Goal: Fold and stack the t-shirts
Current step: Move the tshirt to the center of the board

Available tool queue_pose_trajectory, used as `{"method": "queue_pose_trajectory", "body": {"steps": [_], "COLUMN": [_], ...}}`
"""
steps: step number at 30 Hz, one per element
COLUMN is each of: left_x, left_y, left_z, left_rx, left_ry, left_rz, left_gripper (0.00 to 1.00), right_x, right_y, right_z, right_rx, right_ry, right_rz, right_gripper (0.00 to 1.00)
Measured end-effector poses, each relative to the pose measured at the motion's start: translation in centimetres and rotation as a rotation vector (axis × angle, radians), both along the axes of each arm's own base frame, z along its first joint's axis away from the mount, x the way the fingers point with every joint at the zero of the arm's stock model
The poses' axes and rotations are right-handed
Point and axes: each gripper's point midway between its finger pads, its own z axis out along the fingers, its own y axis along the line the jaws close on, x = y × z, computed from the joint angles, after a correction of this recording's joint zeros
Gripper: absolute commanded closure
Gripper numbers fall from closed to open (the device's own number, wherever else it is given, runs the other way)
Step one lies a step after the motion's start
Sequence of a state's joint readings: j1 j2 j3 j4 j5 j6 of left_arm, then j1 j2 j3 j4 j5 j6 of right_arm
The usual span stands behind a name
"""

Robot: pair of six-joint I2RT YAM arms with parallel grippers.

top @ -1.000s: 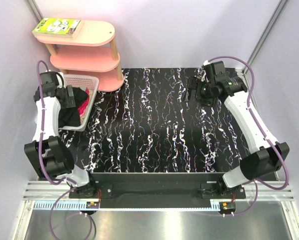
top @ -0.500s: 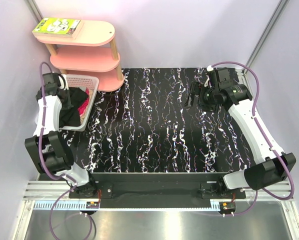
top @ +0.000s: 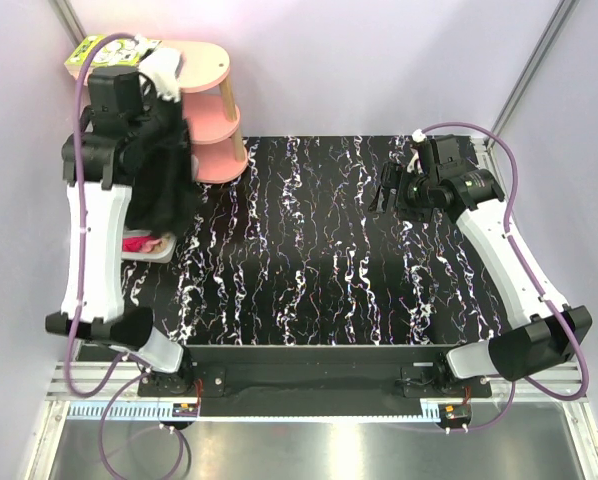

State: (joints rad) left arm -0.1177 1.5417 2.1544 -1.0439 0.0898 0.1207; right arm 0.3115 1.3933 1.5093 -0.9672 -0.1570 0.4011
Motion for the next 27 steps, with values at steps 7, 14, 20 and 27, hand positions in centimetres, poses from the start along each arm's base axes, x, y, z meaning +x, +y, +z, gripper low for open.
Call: {"method": "queue_pose_trajectory", "body": {"steps": [7,14,20,27], "left_x": [-10.5,-11.3,-11.1,-11.3], "left_y": [-13.9,-17.2,-16.9,-14.8], "left_z": [7.0,-1.0,-7.3,-13.6], "left_rx": [0.01,0.11,0.19,0.254], "left_ry": [-0.165,0.095,0.266,0.402], "left_rz": [-0.491,-0.588,-0.575,-0.539], "left_gripper": [1.0,1.0,1.0,0.98], "right_x": [-0.5,-1.2,-1.8,-2.2], "right_y": [-0.3,-1.2,-1.7,-1.8], "right_z": [0.8,2.7,3.4,2.8], "right_rx": [0.001,0.0,0.002,-0.005], "right_ry": [-0.029,-0.095,-0.12,-0.106], "right_rz": [-0.008,-0.036,-0.055,-0.056], "right_gripper": [0.19,0.21,0.23,0.23]}}
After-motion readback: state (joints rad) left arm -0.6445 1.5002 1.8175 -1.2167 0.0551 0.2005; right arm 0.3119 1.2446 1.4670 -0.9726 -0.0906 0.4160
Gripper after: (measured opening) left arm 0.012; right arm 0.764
